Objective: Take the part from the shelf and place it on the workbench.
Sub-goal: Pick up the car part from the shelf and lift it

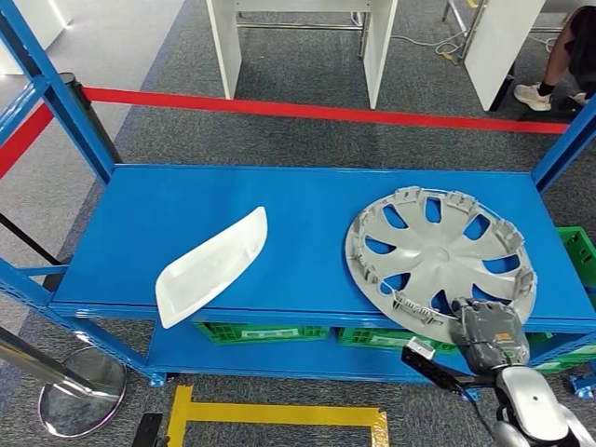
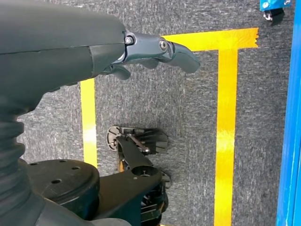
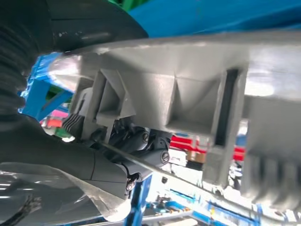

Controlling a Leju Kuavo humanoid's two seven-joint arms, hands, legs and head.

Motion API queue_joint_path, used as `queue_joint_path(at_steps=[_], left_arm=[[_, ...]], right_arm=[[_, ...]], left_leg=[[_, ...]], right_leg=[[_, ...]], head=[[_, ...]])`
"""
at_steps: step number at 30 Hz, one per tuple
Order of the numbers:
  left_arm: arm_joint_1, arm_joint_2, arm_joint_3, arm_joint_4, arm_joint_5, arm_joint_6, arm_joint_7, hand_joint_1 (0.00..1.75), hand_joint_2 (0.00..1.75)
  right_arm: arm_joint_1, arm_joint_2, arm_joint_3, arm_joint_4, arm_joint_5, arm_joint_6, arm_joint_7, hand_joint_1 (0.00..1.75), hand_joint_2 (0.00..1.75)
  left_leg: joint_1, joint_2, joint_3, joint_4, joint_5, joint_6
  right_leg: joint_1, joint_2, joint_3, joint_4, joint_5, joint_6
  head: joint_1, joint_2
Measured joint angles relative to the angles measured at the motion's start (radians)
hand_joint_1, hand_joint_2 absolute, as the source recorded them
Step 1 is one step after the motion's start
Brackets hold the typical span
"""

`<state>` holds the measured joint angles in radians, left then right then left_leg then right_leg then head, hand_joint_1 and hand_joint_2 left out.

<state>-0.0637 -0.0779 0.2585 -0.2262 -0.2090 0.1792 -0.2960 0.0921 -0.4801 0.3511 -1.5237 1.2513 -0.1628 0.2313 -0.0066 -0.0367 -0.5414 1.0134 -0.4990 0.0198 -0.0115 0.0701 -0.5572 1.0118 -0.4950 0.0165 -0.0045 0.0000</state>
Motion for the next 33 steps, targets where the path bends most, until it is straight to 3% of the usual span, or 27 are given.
queue_joint_path(at_steps=[7,12,16,21,24,27,31,33], left_arm=[[0.002,-0.002,0.006,0.0,0.005,-0.023,-0.039,0.0,1.75],[0.005,-0.002,0.022,0.0,0.009,-0.07,-0.082,0.0,1.75],[0.005,-0.002,0.029,0.0,0.002,-0.08,-0.092,0.0,1.75],[0.006,-0.002,0.031,0.0,0.001,-0.082,-0.093,0.0,1.75],[0.006,-0.002,0.033,0.0,-0.009,-0.086,-0.099,0.0,1.75],[0.006,-0.001,0.033,0.0,-0.022,-0.092,-0.107,0.0,1.75],[0.006,-0.001,0.04,0.0,-0.021,-0.088,-0.116,0.0,1.75],[0.005,-0.001,0.046,0.0,-0.022,-0.08,-0.117,0.0,1.75]], right_arm=[[0.111,0.02,0.01,-0.186,-0.061,-0.231,-0.068,1.75,1.75],[0.164,0.035,0.027,-0.331,-0.294,-0.397,-0.269,1.75,1.75],[0.186,0.053,0.056,-0.422,-0.471,-0.449,-0.446,1.75,1.75],[0.19,0.068,0.082,-0.487,-0.529,-0.459,-0.504,1.75,1.75],[0.194,0.082,0.088,-0.511,-0.669,-0.42,-0.627,1.75,1.75],[0.205,0.115,0.086,-0.538,-0.877,-0.315,-0.767,1.75,1.75],[0.223,0.174,0.066,-0.568,-1.141,-0.116,-0.883,1.75,1.75],[0.233,0.213,0.042,-0.578,-1.264,0.032,-0.905,1.75,1.75]], left_leg=[[0.0,0.0,-0.002,0.0,0.0,0.0],[0.0,0.0,-0.003,-0.001,0.0,0.0],[0.0,0.0,-0.003,-0.001,0.0,0.0],[0.0,0.0,-0.003,-0.001,0.0,0.0],[0.0,0.0,-0.003,-0.001,0.0,0.0],[0.0,0.0,-0.003,-0.001,0.0,0.0],[0.0,0.0,-0.003,-0.001,0.0,0.0],[0.001,0.0,-0.003,-0.001,0.0,0.0]], right_leg=[[0.0,0.0,-0.002,0.0,0.0,0.0],[0.0,0.0,-0.003,0.0,-0.001,-0.001],[0.0,0.0,-0.003,0.0,-0.001,-0.001],[0.0,-0.001,-0.003,0.0,-0.001,-0.001],[0.0,0.0,-0.003,0.0,-0.001,-0.001],[0.0,0.0,-0.003,0.0,-0.001,-0.001],[0.0,0.0,-0.004,0.0,-0.001,-0.001],[0.0,0.0,-0.004,0.0,-0.001,-0.001]], head=[[0.0,0.0],[0.0,0.0],[0.0,0.0],[0.0,0.0],[0.0,0.0],[0.0,0.0],[0.0,0.0],[0.0,0.0]])
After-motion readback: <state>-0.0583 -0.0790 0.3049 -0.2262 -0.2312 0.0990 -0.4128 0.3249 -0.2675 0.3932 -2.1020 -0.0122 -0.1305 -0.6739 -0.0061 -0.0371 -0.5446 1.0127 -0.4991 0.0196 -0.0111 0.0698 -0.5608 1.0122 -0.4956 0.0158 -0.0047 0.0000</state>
